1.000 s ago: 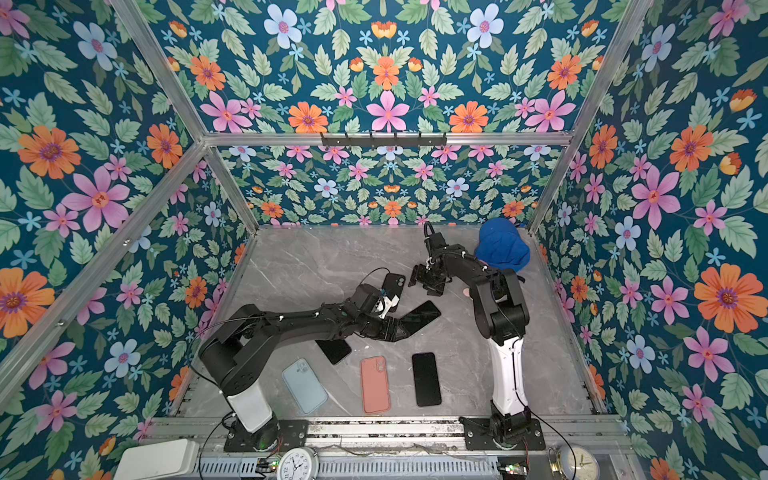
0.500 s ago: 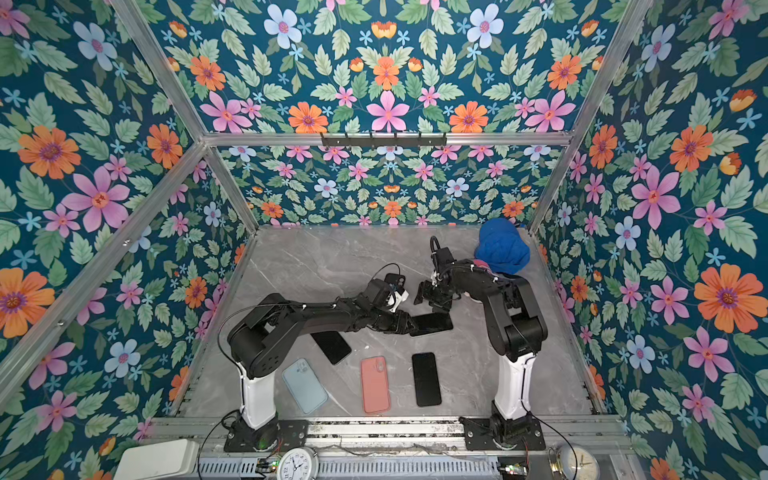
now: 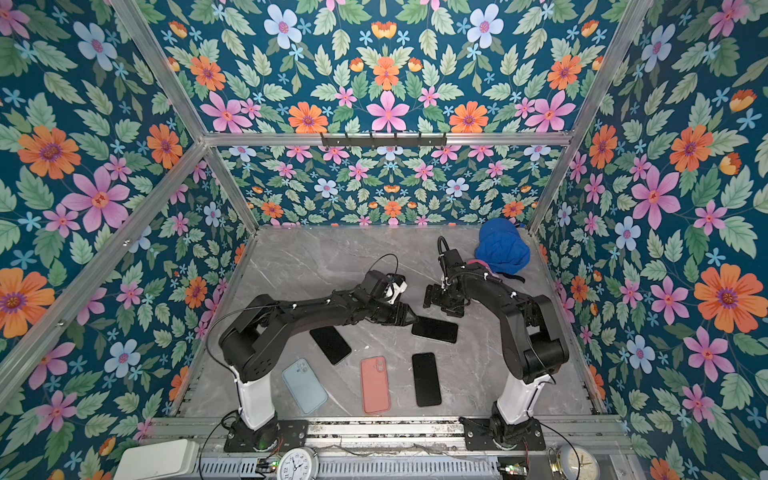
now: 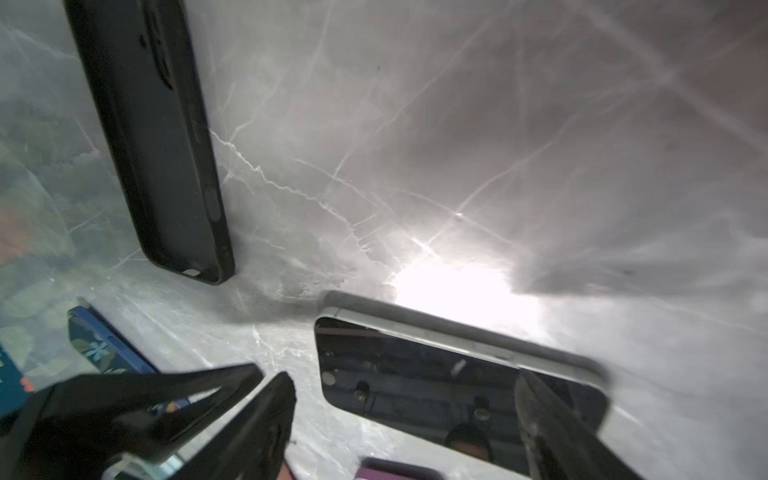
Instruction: Put the phone into the phone case
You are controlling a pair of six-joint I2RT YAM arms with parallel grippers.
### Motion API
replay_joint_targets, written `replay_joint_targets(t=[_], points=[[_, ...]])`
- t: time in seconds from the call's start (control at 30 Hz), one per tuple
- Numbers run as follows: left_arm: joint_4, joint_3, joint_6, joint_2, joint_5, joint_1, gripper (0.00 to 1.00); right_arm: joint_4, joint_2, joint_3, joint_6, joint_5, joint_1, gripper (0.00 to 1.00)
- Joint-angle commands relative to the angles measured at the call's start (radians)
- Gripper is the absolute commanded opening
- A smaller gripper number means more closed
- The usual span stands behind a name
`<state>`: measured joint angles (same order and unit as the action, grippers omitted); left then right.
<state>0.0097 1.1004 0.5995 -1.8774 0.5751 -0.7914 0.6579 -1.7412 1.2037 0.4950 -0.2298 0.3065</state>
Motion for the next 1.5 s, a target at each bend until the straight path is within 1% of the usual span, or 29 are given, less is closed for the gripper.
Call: replay_joint_targets(t=[0.0, 0.07, 0.13, 0.27, 0.43, 0.7, 0.73, 0.87, 0.97, 1.07, 1.13, 1.2, 1.23, 1.27, 1.3, 1.37, 1.47], points=[[-0.045, -0.047, 0.018, 0.03, 0.054, -0.045, 0.7, 0.035, 0.008, -0.015, -0.038, 0.067, -0.005, 0.84], [-0.031, -0.047, 0.028, 0.015, 0.064, -0.081, 0.7, 0.009, 0.005, -0.035, -0.034, 0.049, -0.016, 0.84], [-0.029, -0.03, 0.029, -0.007, 0.062, -0.093, 0.68, -0.015, 0.008, -0.048, -0.033, 0.04, -0.021, 0.84], [-0.02, 0.019, 0.021, -0.053, 0.051, -0.096, 0.67, -0.011, -0.001, -0.058, -0.044, 0.039, -0.025, 0.84], [-0.008, 0.092, 0.008, -0.135, 0.06, -0.091, 0.63, -0.023, 0.032, -0.122, -0.042, 0.029, -0.025, 0.85], [0.027, 0.187, -0.009, -0.229, 0.078, -0.017, 0.58, 0.0, 0.074, -0.19, -0.039, 0.012, -0.025, 0.86], [0.031, 0.203, -0.01, -0.239, 0.084, -0.009, 0.58, 0.002, 0.112, -0.201, -0.04, 0.007, -0.025, 0.86], [0.047, 0.285, -0.009, -0.297, 0.117, 0.017, 0.57, 0.011, 0.147, -0.248, -0.029, -0.001, -0.022, 0.86], [0.07, 0.325, 0.007, -0.333, 0.149, 0.03, 0.57, 0.032, 0.176, -0.263, -0.026, 0.018, -0.009, 0.86], [0.093, 0.35, 0.022, -0.356, 0.174, 0.041, 0.57, 0.072, 0.177, -0.251, -0.035, 0.082, 0.016, 0.88], [0.108, 0.353, 0.034, -0.36, 0.185, 0.051, 0.57, 0.099, 0.171, -0.231, -0.042, 0.126, 0.027, 0.88], [0.131, 0.327, 0.051, -0.346, 0.19, 0.061, 0.57, 0.106, 0.196, -0.201, -0.069, 0.165, 0.031, 0.89], [0.145, 0.308, 0.063, -0.332, 0.19, 0.064, 0.58, 0.107, 0.205, -0.184, -0.088, 0.178, 0.031, 0.9], [0.163, 0.279, 0.075, -0.311, 0.191, 0.066, 0.59, 0.11, 0.208, -0.161, -0.115, 0.2, 0.03, 0.94], [0.174, 0.253, 0.084, -0.289, 0.188, 0.069, 0.59, 0.112, 0.201, -0.14, -0.15, 0.218, 0.03, 0.96], [0.182, 0.206, 0.092, -0.247, 0.174, 0.068, 0.61, 0.123, 0.162, -0.109, -0.2, 0.257, 0.027, 0.98], [0.183, 0.16, 0.097, -0.195, 0.161, 0.069, 0.64, 0.107, 0.099, -0.099, -0.261, 0.267, 0.026, 0.99]])
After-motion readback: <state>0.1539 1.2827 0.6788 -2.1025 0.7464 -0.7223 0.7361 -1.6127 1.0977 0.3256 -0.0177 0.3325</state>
